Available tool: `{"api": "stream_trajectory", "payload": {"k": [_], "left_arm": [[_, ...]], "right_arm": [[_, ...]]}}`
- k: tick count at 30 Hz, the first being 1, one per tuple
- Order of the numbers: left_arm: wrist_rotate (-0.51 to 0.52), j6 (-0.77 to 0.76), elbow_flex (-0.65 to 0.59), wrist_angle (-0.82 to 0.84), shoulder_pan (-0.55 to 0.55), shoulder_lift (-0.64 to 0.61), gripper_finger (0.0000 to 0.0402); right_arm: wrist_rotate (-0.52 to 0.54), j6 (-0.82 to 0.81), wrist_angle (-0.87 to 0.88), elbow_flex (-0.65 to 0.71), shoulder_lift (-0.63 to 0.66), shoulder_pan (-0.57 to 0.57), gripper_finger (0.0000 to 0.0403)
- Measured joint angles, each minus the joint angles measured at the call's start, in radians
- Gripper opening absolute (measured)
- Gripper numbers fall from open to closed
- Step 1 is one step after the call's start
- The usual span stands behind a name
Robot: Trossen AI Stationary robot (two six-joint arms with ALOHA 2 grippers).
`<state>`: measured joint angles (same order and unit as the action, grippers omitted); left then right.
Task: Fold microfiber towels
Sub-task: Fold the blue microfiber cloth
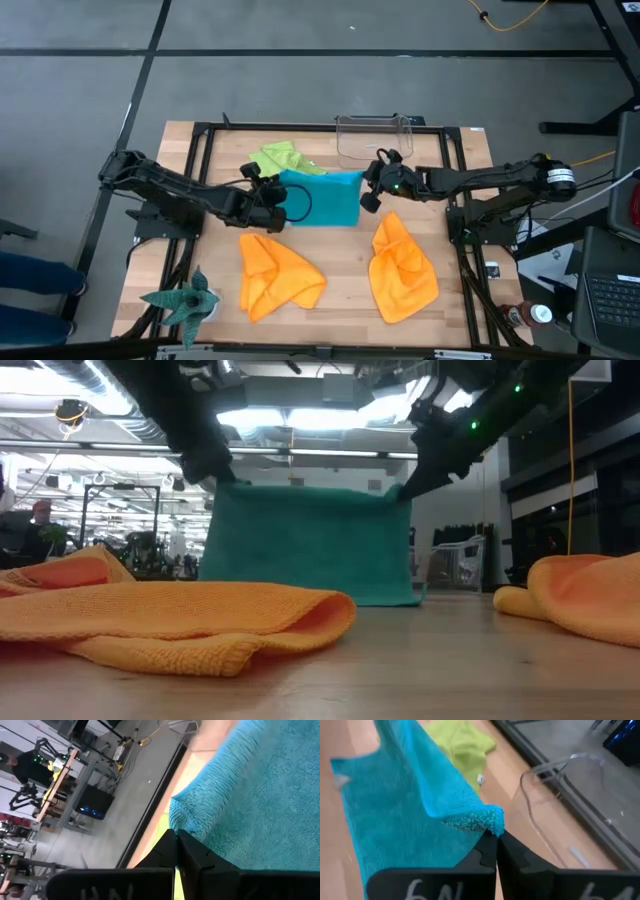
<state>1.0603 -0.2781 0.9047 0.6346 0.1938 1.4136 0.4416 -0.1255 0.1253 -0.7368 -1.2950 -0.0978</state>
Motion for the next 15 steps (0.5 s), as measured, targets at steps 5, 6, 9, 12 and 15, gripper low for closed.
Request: {"api": "stream_trajectory", "payload": {"k": [5, 6, 9, 12, 15], "left_arm": [[-0.047, -0.034, -0.048, -0.059, 0.049, 0.0, 0.0], [-0.064, -0.05, -0.06, -0.064, 0.059, 0.0, 0.0], [-0.121, -0.113, -0.101, -0.079, 0.096, 0.0, 0.0], [-0.197, -0.168, -0.148, -0.105, 0.125, 0.0, 0.0], [-0.248, -0.197, -0.19, -0.155, 0.145, 0.0, 0.0002]], "right_arm": [[-0.059, -0.032, -0.08, 0.036, -0.065, 0.014, 0.0001], [-0.069, -0.043, -0.087, 0.045, -0.077, 0.022, 0.0001], [-0.075, -0.081, -0.085, 0.057, -0.118, 0.054, 0.0002], [-0.099, -0.122, -0.087, 0.057, -0.155, 0.085, 0.0008], [-0.105, -0.135, -0.088, 0.057, -0.197, 0.111, 0.0018]]}}
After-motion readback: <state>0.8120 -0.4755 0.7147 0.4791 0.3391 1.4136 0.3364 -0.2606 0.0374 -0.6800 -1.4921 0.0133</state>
